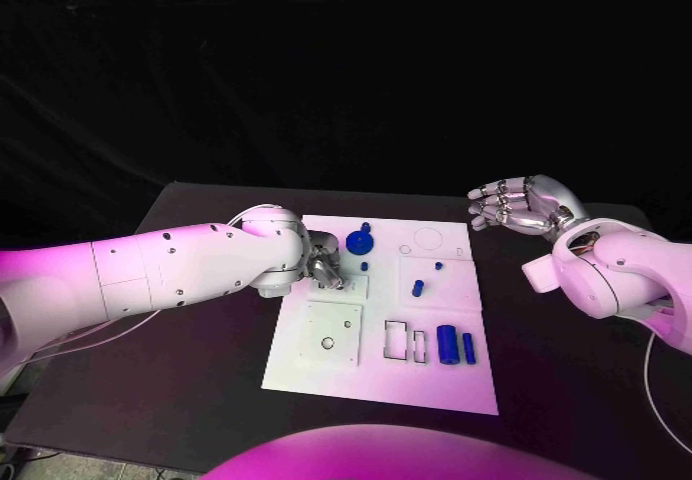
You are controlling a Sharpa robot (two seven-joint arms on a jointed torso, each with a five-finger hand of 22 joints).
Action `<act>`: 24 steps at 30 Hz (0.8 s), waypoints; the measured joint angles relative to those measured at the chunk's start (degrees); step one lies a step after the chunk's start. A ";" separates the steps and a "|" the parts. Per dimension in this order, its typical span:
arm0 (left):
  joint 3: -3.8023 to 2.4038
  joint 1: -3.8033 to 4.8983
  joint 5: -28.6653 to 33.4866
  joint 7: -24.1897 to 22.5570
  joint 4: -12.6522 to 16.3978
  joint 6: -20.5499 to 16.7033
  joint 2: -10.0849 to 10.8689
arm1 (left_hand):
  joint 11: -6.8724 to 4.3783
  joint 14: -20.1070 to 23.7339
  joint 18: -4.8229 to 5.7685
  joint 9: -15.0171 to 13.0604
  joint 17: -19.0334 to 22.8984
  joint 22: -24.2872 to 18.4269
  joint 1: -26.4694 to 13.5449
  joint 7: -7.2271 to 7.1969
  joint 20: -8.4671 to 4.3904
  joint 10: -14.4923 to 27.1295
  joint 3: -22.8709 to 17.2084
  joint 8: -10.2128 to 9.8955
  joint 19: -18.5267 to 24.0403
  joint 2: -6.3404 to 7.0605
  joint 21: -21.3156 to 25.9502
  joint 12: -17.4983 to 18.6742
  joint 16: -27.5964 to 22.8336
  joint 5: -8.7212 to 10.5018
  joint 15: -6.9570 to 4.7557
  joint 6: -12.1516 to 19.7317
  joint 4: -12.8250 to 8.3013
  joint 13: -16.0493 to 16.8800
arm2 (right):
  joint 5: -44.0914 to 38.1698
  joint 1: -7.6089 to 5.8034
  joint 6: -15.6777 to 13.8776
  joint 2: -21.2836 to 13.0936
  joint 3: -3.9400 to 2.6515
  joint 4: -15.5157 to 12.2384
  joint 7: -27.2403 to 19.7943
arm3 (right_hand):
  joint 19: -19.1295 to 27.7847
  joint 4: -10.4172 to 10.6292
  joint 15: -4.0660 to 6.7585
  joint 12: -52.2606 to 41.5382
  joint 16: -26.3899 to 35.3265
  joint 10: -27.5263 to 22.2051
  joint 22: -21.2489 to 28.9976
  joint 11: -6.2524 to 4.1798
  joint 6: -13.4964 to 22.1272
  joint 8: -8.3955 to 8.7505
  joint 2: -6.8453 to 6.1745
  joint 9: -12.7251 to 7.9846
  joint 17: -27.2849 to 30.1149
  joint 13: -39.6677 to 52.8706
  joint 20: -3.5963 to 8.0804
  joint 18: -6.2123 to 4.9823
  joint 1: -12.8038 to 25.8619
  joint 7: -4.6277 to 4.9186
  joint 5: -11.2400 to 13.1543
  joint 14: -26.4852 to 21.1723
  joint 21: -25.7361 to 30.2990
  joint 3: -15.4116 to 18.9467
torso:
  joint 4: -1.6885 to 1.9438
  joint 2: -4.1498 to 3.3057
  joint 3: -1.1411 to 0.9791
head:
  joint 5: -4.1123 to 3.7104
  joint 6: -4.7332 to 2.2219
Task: Assemble the parts on the task board
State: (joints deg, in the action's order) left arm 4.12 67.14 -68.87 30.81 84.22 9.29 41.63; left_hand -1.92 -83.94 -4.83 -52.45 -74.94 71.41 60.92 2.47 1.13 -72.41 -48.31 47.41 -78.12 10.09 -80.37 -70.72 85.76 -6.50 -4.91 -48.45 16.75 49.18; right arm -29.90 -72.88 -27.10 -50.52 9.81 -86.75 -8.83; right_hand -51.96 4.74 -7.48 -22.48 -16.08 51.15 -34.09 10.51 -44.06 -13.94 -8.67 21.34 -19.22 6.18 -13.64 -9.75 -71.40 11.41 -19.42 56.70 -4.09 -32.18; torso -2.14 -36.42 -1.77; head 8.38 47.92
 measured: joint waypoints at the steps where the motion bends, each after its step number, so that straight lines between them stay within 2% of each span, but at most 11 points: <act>1: -0.01 0.02 0.05 0.00 -0.03 0.10 -0.02 | 0.00 0.00 -0.01 -0.04 0.00 0.00 0.00 -0.01 0.00 0.00 0.00 -0.07 0.00 0.00 0.00 0.00 0.00 0.00 0.00 -0.02 0.00 0.03 | 0.00 0.00 0.00 0.00 0.00 0.00 0.01 | 0.00 0.00 0.00 0.00 0.00 0.00 0.00 0.00 0.00 0.00 0.00 0.00 0.00 0.00 0.00 0.00 0.00 0.00 0.00 0.00 0.00 0.00 | 0.00 0.00 -0.01 | -0.02 0.01; 8: -0.03 0.11 0.39 0.02 -0.35 0.55 -0.16 | -0.11 0.00 0.00 -0.02 0.00 0.25 -1.57 -0.54 0.03 -0.11 0.41 -0.51 -0.03 0.01 0.00 -0.50 0.22 0.00 0.00 -0.56 -0.43 0.55 | 0.00 0.02 0.03 -0.02 0.00 0.00 0.05 | 0.00 0.00 0.00 0.00 0.00 0.00 0.00 0.00 0.00 0.00 0.00 0.00 0.00 0.00 0.00 0.00 0.00 0.00 0.00 0.00 0.00 0.00 | 0.00 0.02 -0.02 | -0.11 0.01; 9: -0.03 0.11 0.43 0.02 -0.40 0.57 -0.18 | -0.22 0.00 0.00 0.04 0.01 0.26 -2.41 -0.58 0.22 -0.22 -1.23 -0.61 -0.22 0.23 0.00 -0.50 0.22 0.07 0.00 -0.74 -2.08 0.60 | 0.00 0.02 0.03 -0.02 0.00 0.00 0.05 | 0.00 0.00 0.00 0.00 0.00 0.00 0.00 0.00 0.00 0.00 0.00 0.00 0.00 0.00 0.00 0.00 0.00 0.00 0.00 0.00 0.00 0.00 | 0.00 0.02 -0.02 | -0.12 0.01; 10: -0.03 0.11 0.46 0.02 -0.45 0.58 -0.22 | -0.21 0.00 0.00 0.10 0.01 0.25 -2.82 -0.62 0.21 -0.23 -1.56 -0.84 -0.21 0.40 0.00 -0.50 0.22 0.08 0.00 -1.04 -2.42 0.62 | 0.00 0.02 0.03 -0.03 0.00 0.00 0.05 | 0.00 0.00 0.00 0.00 0.00 0.00 0.00 0.00 0.00 0.00 0.00 0.00 0.00 0.00 0.00 0.00 0.00 0.00 0.00 0.00 0.00 0.00 | 0.00 0.02 -0.02 | -0.12 0.01; 24: -0.02 0.14 0.76 0.00 -0.74 0.72 -0.29 | -0.22 0.00 0.00 0.25 0.01 0.34 -3.11 -1.14 0.21 -0.23 0.36 -1.02 -0.20 0.70 0.00 -0.72 0.22 0.08 0.00 -1.58 -0.63 0.67 | 0.00 0.04 0.06 -0.06 0.01 0.00 0.11 | 0.00 0.00 0.00 0.00 0.00 0.00 0.08 0.00 0.00 0.00 0.00 0.00 0.06 -0.06 0.00 0.00 0.00 0.00 -0.23 0.00 0.00 0.00 | 0.01 0.02 0.02 | -0.13 -0.07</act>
State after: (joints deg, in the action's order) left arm 4.10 67.28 -68.11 30.82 83.48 10.02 41.34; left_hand -2.14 -83.94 -4.83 -52.20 -74.93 71.74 57.81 1.33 1.34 -72.63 -47.95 46.39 -78.33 10.80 -80.37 -71.44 85.98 -6.41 -4.91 -50.04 16.13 49.85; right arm -29.90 -72.83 -27.04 -50.58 9.82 -86.75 -8.72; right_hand -51.96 4.74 -7.48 -22.49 -16.08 51.15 -34.01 10.51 -44.06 -13.94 -8.67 21.34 -19.17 6.12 -13.64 -9.75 -71.40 11.41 -19.64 56.70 -4.09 -32.18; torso -2.13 -36.40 -1.75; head 8.25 47.85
